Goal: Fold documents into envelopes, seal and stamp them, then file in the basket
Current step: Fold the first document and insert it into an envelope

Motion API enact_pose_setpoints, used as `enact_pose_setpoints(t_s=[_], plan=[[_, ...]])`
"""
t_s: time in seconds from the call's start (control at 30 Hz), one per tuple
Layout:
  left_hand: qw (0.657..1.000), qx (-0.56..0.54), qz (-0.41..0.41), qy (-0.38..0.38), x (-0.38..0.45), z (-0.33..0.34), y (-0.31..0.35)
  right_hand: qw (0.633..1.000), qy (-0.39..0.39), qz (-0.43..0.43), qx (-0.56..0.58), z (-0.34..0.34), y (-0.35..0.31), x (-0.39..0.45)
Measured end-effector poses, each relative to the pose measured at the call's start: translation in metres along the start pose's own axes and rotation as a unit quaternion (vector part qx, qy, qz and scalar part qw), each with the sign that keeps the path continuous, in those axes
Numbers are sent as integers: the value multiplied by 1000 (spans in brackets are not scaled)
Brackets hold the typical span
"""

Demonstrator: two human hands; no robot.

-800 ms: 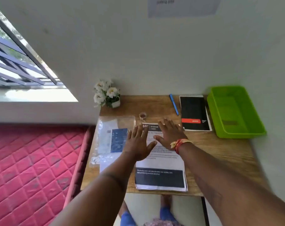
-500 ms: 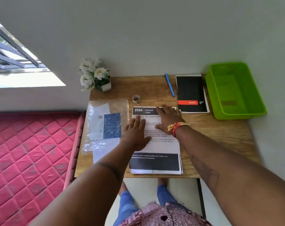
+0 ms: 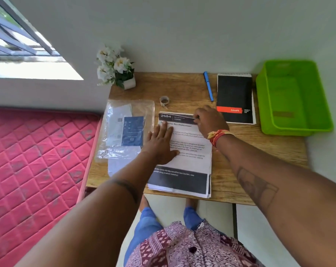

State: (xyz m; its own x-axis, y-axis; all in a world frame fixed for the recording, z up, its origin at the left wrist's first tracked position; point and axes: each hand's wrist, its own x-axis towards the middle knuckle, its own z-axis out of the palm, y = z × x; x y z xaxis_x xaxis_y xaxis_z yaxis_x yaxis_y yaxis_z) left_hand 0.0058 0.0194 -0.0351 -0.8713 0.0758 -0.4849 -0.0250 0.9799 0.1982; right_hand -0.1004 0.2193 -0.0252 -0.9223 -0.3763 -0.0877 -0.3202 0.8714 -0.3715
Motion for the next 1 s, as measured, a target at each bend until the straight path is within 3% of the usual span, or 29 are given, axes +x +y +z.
enact_pose_setpoints(t_s=[0.23,0.37,0.47,0.6,0.83,1.0], plan=[[990,-102,-48,83,-10,-8,11,995,-47,33,79,-27,10,0],[953,-247,-98,147,-7,-30,19,973,-57,78,209,-48,30,-7],[927,-330,-121,130,0,-55,17,961,-54,117,244,-59,47,-14],[945,-291,-105,105,8,-88,17,942,-39,175,285,-66,59,-21],[978,-169,-51,112,29,-148,33,921,-92,180,332,-61,54,-32],[996,-84,20,21,42,-169,54,901,-87,238,351,-37,63,-53]])
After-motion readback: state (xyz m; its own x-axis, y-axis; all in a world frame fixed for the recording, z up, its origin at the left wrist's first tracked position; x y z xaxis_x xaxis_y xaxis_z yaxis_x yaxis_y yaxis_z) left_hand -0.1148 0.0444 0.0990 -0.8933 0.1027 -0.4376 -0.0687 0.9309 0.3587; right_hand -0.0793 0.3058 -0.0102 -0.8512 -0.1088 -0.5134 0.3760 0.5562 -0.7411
